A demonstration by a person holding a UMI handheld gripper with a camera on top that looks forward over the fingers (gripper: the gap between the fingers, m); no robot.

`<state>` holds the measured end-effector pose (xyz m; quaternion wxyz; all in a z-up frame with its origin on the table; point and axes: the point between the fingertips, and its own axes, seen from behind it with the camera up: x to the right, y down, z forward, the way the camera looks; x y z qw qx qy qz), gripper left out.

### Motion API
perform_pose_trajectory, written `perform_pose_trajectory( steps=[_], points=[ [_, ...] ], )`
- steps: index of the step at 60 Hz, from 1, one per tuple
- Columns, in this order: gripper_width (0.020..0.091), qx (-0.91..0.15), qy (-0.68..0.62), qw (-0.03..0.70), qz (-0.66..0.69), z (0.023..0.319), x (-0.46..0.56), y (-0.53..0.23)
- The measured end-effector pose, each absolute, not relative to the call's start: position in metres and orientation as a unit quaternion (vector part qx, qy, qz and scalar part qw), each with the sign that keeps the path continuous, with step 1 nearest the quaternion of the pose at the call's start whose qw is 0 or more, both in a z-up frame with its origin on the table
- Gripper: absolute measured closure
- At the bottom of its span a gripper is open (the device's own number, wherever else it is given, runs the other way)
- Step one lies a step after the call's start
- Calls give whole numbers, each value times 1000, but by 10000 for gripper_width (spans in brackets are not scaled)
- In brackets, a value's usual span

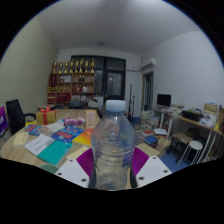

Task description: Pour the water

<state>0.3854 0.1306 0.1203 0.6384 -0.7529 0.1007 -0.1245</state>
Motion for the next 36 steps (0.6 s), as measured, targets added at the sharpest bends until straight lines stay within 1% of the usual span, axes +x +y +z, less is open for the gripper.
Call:
perform_pose_trajectory(
  steps=[2,3,4,6,7,8,10,11,14,15,20,21,26,27,29,32,33,34,35,36],
  points=[
    [636,-757,101,634,-118,107,388,136],
    [635,-760,98,632,-116,95,391,131],
    [630,-764,96,627,-117,96,363,130],
    [621,-773,89,618,-116,80,365,131],
    [603,-776,87,614,-115,73,365,131],
    [599,-780,88,609,-115,71,346,128],
    [582,-755,87,639,-120,85,351,133],
    [570,-758,88,635,-121,79,353,132],
    [594,-756,95,638,-114,71,376,134],
    [594,-754,101,639,-113,80,353,132],
    [590,-750,104,644,-109,78,343,127],
    [574,-751,102,643,-109,78,353,137],
    [474,-763,91,630,-110,79,346,129],
    [449,-768,86,625,-107,70,366,131],
    [371,-788,84,603,-96,62,363,127],
    [308,-817,86,564,-77,47,357,117],
    [259,-823,86,557,-70,41,357,115],
    [246,-825,86,554,-64,42,355,112],
    [247,-826,90,553,-61,50,336,112],
    [249,-826,92,552,-61,52,336,108]
  ],
)
